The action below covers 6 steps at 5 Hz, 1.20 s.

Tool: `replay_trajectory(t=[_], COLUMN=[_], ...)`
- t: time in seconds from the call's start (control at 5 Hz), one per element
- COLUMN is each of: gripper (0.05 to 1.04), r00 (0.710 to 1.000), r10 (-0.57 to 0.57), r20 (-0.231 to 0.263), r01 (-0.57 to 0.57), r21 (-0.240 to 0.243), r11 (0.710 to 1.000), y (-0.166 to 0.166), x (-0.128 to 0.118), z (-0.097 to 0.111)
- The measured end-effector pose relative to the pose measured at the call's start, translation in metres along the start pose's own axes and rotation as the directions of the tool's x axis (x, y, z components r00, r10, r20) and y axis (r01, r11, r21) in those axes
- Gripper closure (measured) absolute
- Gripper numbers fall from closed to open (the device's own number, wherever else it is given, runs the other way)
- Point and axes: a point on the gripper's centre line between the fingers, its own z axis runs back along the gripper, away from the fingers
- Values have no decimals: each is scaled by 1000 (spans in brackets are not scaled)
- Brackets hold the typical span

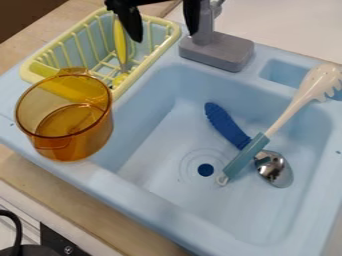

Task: Put the yellow spoon in the left side of the sink

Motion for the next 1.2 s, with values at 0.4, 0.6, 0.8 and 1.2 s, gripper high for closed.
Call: replay_trajectory(t=[0.4,0.6,0.8,1.2], gripper=[83,83,83,83], r00=[998,994,989,984], r10=[26,55,79,54], r20=[56,96,126,168], r01=[-31,-66,-96,-80], r21=[92,120,136,155], r11=[995,991,986,985], y=[29,43,52,59], x=[21,33,41,56], z=[-10,-14,-19,-33])
